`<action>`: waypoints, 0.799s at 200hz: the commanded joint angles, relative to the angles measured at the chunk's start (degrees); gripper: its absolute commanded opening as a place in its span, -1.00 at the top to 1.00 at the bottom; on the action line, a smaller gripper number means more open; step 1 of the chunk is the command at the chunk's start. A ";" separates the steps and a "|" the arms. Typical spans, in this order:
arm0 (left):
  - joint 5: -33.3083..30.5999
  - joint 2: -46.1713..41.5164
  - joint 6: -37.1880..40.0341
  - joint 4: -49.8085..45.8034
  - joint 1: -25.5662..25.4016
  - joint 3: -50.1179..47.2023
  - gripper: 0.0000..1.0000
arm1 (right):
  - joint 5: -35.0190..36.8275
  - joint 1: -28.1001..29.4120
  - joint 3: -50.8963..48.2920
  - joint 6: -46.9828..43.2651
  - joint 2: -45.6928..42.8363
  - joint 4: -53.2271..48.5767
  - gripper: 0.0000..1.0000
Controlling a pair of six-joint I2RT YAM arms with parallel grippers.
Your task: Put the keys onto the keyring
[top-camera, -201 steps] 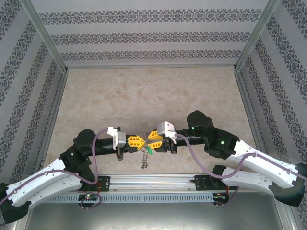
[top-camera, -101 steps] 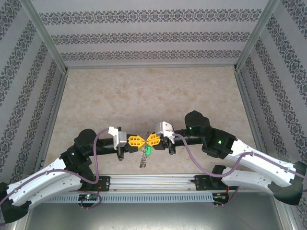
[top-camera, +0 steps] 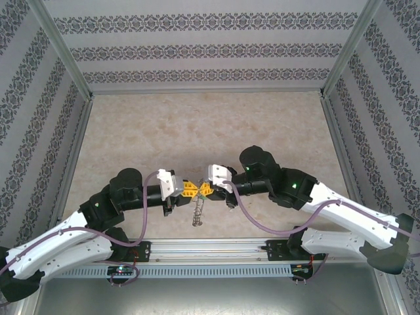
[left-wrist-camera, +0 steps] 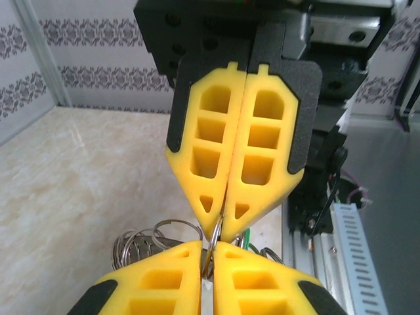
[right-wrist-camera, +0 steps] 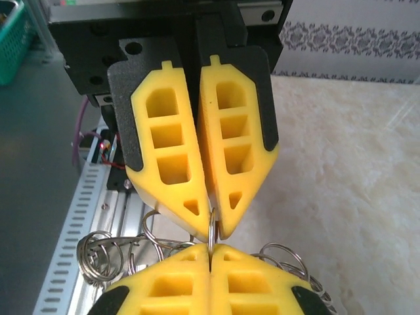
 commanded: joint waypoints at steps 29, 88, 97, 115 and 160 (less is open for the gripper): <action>-2.95 1.98 3.16 -5.42 -0.59 2.25 0.75 | 1.15 1.32 5.13 -5.35 3.42 -6.34 1.00; -3.10 2.68 2.15 -3.82 -0.57 1.40 1.00 | 2.10 2.75 6.49 -6.37 6.13 -7.64 1.00; -2.63 2.42 1.84 -3.38 -0.57 1.08 1.00 | 2.17 2.93 6.38 -6.50 6.02 -7.92 1.00; -2.13 1.51 0.74 -1.55 -0.57 0.06 1.00 | 2.12 3.07 5.00 -6.31 4.53 -7.18 0.99; 2.70 -3.84 -3.83 12.24 -0.57 -5.38 1.00 | -0.95 2.59 -0.70 -1.90 -0.61 0.41 0.63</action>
